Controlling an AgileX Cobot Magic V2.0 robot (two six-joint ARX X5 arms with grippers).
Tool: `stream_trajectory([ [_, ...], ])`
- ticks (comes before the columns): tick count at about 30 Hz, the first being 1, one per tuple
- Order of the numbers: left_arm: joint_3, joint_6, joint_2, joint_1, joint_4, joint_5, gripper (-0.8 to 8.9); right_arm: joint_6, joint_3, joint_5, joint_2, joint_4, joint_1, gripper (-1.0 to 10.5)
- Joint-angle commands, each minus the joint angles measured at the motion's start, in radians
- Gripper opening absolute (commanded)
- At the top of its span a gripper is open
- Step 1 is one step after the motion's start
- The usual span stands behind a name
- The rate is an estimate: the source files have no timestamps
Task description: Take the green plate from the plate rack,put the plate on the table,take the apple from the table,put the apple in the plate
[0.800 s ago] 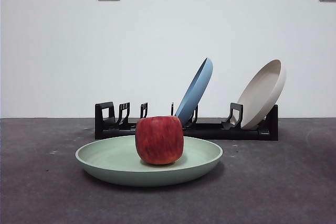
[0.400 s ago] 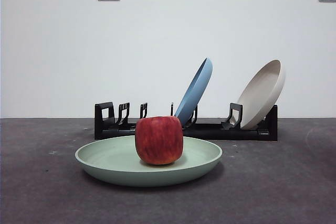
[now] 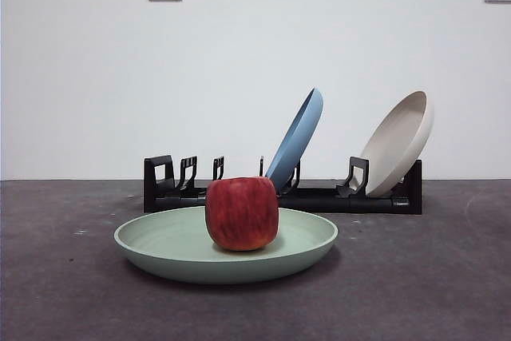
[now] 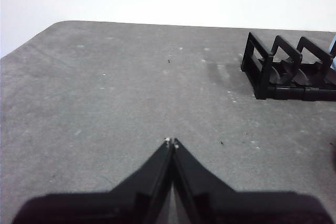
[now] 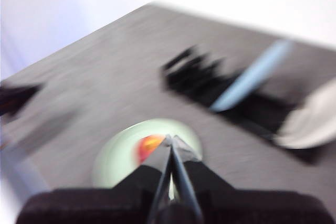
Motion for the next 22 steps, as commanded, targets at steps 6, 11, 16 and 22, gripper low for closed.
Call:
stream_trajectory([
  [6, -0.013, -0.006, -0.003, 0.002, 0.002, 0.000, -0.03, -0.021, -0.446, 0.000, -0.267, 0.398, -0.180, 0.0],
  [11, -0.013, -0.006, -0.003, 0.002, 0.002, 0.000, -0.03, 0.092, -0.697, 0.133, -0.406, 0.593, -0.182, 0.0],
  [16, -0.013, -0.006, -0.003, 0.002, 0.002, 0.000, -0.03, 0.130, -0.844, 0.220, -0.512, 0.610, -0.178, 0.0],
  [22, -0.013, -0.006, -0.003, 0.002, 0.002, 0.000, -0.03, 0.176, -0.949, 0.294, -0.588, 0.610, -0.163, 0.0],
])
